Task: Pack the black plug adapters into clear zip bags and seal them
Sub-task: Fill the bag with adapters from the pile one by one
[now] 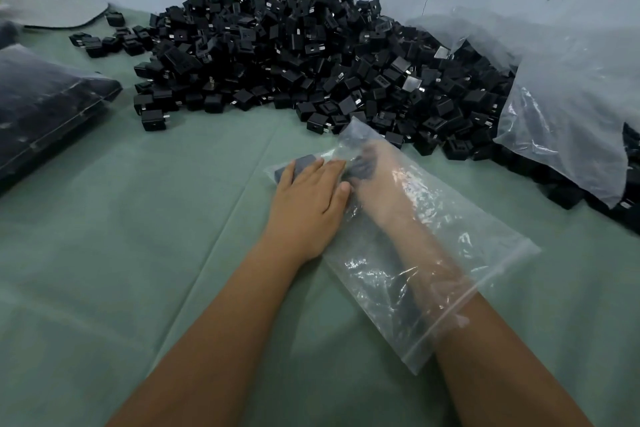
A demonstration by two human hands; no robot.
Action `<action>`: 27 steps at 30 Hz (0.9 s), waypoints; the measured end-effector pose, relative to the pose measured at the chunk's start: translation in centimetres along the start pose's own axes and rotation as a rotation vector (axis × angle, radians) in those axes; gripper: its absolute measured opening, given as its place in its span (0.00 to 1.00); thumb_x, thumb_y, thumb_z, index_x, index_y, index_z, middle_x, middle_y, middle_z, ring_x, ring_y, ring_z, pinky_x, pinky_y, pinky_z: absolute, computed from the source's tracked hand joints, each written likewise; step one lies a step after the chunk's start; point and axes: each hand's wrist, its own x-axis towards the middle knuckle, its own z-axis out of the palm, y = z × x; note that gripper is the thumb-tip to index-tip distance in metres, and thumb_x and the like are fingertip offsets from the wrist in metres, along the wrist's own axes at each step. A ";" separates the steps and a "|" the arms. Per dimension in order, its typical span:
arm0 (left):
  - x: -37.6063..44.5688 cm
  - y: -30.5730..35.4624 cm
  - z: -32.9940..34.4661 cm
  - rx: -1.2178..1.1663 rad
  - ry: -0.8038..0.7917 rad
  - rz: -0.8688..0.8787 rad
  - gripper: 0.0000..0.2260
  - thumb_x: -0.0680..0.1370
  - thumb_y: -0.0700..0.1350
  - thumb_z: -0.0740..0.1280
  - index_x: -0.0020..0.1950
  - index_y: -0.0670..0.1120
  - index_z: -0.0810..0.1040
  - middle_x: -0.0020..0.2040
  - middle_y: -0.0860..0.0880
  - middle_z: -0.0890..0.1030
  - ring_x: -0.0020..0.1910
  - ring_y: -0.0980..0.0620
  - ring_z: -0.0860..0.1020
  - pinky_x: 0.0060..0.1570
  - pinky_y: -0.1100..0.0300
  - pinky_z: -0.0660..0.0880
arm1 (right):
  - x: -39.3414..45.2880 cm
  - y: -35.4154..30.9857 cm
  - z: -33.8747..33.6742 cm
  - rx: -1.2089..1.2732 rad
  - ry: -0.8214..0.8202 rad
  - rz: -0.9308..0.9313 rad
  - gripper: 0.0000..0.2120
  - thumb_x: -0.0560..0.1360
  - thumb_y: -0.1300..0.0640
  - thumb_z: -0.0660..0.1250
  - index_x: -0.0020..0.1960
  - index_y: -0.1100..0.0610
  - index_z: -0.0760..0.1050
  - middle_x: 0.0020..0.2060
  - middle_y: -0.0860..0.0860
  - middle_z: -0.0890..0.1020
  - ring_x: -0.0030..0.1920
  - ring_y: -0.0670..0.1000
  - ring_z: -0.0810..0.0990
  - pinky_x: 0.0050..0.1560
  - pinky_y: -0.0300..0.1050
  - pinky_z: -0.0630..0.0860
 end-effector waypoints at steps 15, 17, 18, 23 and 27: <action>0.5 -1.1 -0.5 -0.052 0.188 -0.170 0.16 0.83 0.46 0.56 0.70 0.48 0.72 0.72 0.49 0.71 0.75 0.50 0.62 0.76 0.49 0.50 | -0.4 0.4 1.2 -0.131 0.002 -0.022 0.12 0.77 0.45 0.65 0.47 0.54 0.74 0.42 0.52 0.78 0.39 0.48 0.77 0.41 0.29 0.73; 0.7 -2.0 -0.8 -0.062 0.231 -0.283 0.17 0.81 0.45 0.60 0.70 0.49 0.72 0.71 0.49 0.73 0.75 0.49 0.63 0.75 0.48 0.52 | -0.6 0.9 1.2 -0.208 0.100 -0.095 0.07 0.75 0.47 0.65 0.46 0.50 0.72 0.45 0.50 0.77 0.42 0.49 0.77 0.44 0.40 0.77; 0.8 -2.4 -1.1 -0.092 0.244 -0.330 0.18 0.79 0.46 0.62 0.70 0.49 0.72 0.69 0.49 0.75 0.73 0.48 0.66 0.74 0.48 0.55 | -0.7 1.1 1.2 -0.167 0.104 -0.114 0.03 0.74 0.50 0.65 0.44 0.47 0.71 0.45 0.47 0.76 0.42 0.48 0.78 0.43 0.43 0.79; 1.1 -3.0 -1.4 -0.160 0.257 -0.379 0.18 0.77 0.47 0.66 0.68 0.53 0.74 0.61 0.53 0.80 0.63 0.49 0.74 0.70 0.50 0.60 | -1.1 0.7 1.2 -0.177 -0.072 -0.213 0.06 0.67 0.38 0.58 0.40 0.36 0.72 0.47 0.38 0.76 0.47 0.48 0.79 0.52 0.50 0.79; 1.0 -3.0 -1.4 -0.174 0.288 -0.358 0.17 0.77 0.47 0.67 0.66 0.53 0.76 0.59 0.53 0.81 0.62 0.49 0.75 0.69 0.48 0.63 | -0.7 1.2 1.3 -0.250 -0.055 -0.267 0.14 0.73 0.49 0.66 0.58 0.43 0.76 0.56 0.44 0.78 0.54 0.49 0.76 0.54 0.45 0.74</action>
